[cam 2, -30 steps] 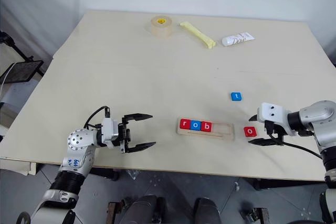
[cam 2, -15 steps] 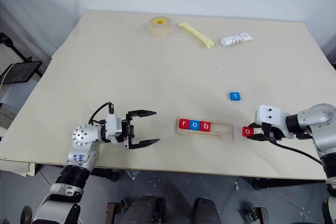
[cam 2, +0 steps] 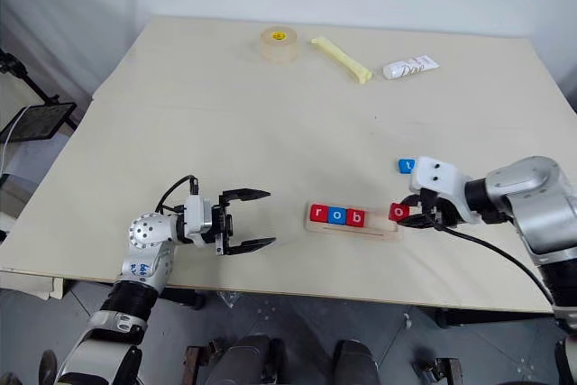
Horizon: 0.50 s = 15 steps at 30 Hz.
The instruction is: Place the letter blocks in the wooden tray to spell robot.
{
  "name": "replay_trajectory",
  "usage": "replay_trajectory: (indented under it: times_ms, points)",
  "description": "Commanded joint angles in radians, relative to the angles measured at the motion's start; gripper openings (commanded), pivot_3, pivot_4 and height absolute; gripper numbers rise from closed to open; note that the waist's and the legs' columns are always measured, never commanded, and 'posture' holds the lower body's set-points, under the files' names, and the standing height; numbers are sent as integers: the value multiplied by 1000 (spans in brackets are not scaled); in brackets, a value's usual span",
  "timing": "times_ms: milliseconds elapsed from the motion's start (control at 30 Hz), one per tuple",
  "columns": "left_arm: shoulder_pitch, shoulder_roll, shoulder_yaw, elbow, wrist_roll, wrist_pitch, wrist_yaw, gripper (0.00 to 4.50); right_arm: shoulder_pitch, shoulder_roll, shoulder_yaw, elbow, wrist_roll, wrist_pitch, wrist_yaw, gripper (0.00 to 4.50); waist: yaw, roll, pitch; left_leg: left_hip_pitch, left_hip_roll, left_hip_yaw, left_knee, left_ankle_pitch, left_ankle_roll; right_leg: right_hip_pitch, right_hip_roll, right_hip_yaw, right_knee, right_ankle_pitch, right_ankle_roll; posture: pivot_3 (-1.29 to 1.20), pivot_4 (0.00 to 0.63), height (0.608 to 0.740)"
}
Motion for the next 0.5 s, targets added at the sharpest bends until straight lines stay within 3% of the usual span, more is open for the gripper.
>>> replay_trajectory:
  times_ms: [33, 500]
  points:
    - [1, -3, 0, -18, 5, -18, 10, 4500, -44, 12, 37, -29, -30, 16, -6, 1445, -1, 0, 0, 0, 0, 0, 0, 0, 0, 0, 0, 0, 0, 0, 0, 0, 150, 740]
    - [54, 11, 5, -70, 7, -11, 47, 4500, -126, 72, 133, -9, -88, 29, -6, 1445, -2, 0, 0, 0, 0, 0, 0, 0, 0, 0, 0, 0, 0, 0, 0, 0, 150, 740]
